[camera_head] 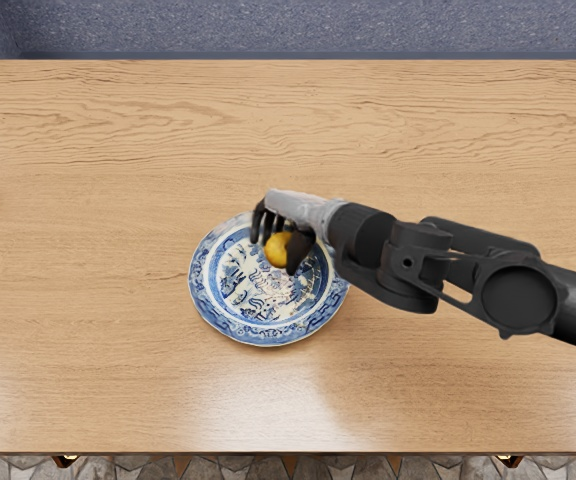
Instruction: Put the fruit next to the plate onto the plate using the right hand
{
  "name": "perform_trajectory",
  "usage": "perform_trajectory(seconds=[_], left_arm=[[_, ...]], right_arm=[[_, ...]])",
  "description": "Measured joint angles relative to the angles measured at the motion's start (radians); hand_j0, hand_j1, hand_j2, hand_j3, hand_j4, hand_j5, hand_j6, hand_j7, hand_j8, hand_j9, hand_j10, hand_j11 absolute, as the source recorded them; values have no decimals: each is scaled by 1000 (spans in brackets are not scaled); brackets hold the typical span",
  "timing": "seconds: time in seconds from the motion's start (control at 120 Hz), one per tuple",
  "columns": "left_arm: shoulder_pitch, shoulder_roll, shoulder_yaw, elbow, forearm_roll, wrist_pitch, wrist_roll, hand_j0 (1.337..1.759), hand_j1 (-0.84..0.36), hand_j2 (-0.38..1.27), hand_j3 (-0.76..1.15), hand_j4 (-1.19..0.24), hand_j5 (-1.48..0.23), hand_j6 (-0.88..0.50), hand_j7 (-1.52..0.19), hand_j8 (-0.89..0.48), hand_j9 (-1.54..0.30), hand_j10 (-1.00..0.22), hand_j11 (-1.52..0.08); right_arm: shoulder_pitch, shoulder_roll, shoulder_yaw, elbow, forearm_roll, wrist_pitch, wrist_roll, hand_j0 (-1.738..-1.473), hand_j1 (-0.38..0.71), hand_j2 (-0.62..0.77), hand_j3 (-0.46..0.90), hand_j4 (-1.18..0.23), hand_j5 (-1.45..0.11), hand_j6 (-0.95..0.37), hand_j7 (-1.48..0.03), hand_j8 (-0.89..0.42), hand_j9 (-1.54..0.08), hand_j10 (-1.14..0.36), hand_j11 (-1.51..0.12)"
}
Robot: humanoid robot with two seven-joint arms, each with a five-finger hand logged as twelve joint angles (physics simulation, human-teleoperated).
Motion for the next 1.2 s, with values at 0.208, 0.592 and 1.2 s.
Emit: perform_trajectory(seconds=[0.208,0.592,1.2], left_arm=[[0,0,0,0,0,0,0,1658,327,4,0,-19,-25,-19,-25,-19,-24,-19,-24],[1,0,0,0,0,0,0,1658,326,4,0,-19,-25,-19,-25,-19,-25,-19,-25],[-7,0,0,-3,3,-1,0,1658,326,4,0,-19,-25,-19,-25,-19,-25,-19,-25]], right_arm=[[-10,3,-7,-19,0,0,0,-1657,200,243,0,-598,-773,-599,-775,-503,-783,-643,-785],[-12,-66,94,22,135,103,0,-1658,-264,38,0,-94,-120,-95,-120,-80,-121,-100,-122],[-16,-487,394,-36,725,565,0,-1658,-345,3,0,-6,-6,-7,-6,-5,-6,-6,-6]])
